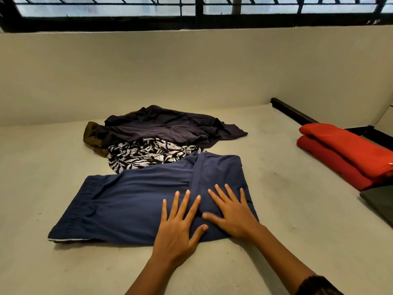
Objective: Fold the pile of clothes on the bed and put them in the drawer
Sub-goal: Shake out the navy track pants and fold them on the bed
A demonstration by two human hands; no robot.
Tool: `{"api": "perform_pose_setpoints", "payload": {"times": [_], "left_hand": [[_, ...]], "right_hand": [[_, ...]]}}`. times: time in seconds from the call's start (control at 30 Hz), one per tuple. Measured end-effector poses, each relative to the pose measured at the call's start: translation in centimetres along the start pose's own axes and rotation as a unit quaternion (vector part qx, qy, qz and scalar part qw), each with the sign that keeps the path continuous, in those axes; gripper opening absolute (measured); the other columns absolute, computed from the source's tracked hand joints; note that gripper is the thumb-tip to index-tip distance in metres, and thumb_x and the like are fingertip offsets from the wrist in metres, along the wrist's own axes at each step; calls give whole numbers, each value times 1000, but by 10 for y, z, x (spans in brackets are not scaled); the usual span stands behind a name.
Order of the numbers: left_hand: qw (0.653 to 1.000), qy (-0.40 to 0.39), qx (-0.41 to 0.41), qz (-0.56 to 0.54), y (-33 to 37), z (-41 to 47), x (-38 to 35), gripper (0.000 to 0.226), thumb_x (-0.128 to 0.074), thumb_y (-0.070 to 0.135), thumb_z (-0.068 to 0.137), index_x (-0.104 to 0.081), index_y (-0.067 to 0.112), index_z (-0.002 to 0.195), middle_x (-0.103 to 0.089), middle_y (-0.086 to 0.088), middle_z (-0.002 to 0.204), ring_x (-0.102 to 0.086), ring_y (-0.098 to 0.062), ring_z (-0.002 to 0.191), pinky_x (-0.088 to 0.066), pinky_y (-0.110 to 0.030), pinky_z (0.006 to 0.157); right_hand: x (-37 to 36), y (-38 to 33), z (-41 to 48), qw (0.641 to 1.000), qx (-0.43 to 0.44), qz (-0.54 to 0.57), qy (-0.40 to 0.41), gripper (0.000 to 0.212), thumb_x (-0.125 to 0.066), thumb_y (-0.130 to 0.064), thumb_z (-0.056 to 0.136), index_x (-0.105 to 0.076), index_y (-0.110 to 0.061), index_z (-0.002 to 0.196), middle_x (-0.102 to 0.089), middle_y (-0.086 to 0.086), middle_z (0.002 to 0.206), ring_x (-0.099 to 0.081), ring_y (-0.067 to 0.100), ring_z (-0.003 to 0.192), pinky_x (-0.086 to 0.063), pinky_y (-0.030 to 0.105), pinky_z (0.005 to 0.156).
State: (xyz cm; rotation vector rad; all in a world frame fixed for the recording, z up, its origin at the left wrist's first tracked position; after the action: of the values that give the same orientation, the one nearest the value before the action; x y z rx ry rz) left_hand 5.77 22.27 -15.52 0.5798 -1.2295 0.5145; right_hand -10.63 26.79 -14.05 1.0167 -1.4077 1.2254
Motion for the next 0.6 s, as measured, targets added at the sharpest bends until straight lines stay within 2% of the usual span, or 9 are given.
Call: {"api": "perform_pose_setpoints", "payload": {"times": [0.07,0.17,0.23,0.3,0.33,0.43,0.5,0.53,0.6], "left_hand": [[1000,-25,-4,10,0,-1,-3,65,-18,63,94,-21,27,149,-29,-4,152,-16,-26,141,-9,-49,109],[998,-53,4,15,-1,-1,-11,68,-16,67,93,-21,29,149,-31,-8,151,-21,-30,140,-10,-48,109],[998,-51,26,-11,2,0,-4,70,-3,72,88,-4,38,149,-17,-9,155,-12,-30,144,0,-42,115],[984,-46,104,-135,4,9,8,72,1,73,84,8,40,147,-9,-3,157,0,-23,146,8,-35,115],[964,-45,158,-211,4,18,10,72,-9,70,87,1,36,149,-18,-3,156,-7,-23,145,1,-34,116],[920,-16,252,-300,11,45,24,60,-45,51,92,-36,19,142,-52,-9,135,-45,-25,126,-34,-35,104],[882,-15,305,-358,19,57,32,50,-58,34,91,-44,10,132,-54,-11,130,-51,-27,118,-41,-34,94],[859,-17,334,-387,23,60,34,47,-61,25,90,-44,8,130,-52,-13,130,-51,-28,117,-42,-32,90],[822,-17,380,-423,25,60,39,49,-62,12,88,-42,9,132,-48,-14,132,-52,-28,111,-42,-29,81]], "right_hand": [[-10,4,-7,999,35,-22,-6,97,19,-86,58,13,-41,144,13,-10,157,17,17,144,19,47,110],[-11,7,-5,999,39,-13,13,92,34,-77,58,10,-44,140,2,-10,158,8,18,146,18,43,108],[-10,6,0,999,33,-4,5,104,39,-74,55,1,-41,145,-5,-9,158,2,19,146,15,43,109],[-5,6,-1,999,32,-9,-16,109,40,-72,56,-8,-38,148,-10,-9,157,-3,20,146,10,45,112],[0,5,-5,999,37,-18,-18,105,36,-72,62,-15,-37,148,-16,-9,156,-10,21,146,6,48,112],[-1,10,-17,998,-2,-60,-3,78,5,-66,90,-41,-26,140,-50,-3,140,-44,24,131,-23,53,105],[-3,16,-20,996,1,-86,22,57,-20,-55,98,-49,-22,134,-62,-1,126,-58,22,117,-44,50,94],[0,18,-22,994,25,-97,51,43,-45,-44,96,-50,-20,131,-65,1,121,-62,22,111,-50,47,86],[3,23,-20,994,45,-76,64,77,-88,-16,58,-53,-14,128,-67,7,116,-66,26,104,-56,42,76]]}}
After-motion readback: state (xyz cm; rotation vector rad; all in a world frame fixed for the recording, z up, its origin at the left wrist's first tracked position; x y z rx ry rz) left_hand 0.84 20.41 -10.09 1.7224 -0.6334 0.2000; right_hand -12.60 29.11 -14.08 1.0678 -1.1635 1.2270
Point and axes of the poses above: each hand's wrist, its own z-axis towards the middle knuckle, its own x-axis out of the back of the hand, y = z × x, the point moved 3 cm from there along z, towards the middle knuckle
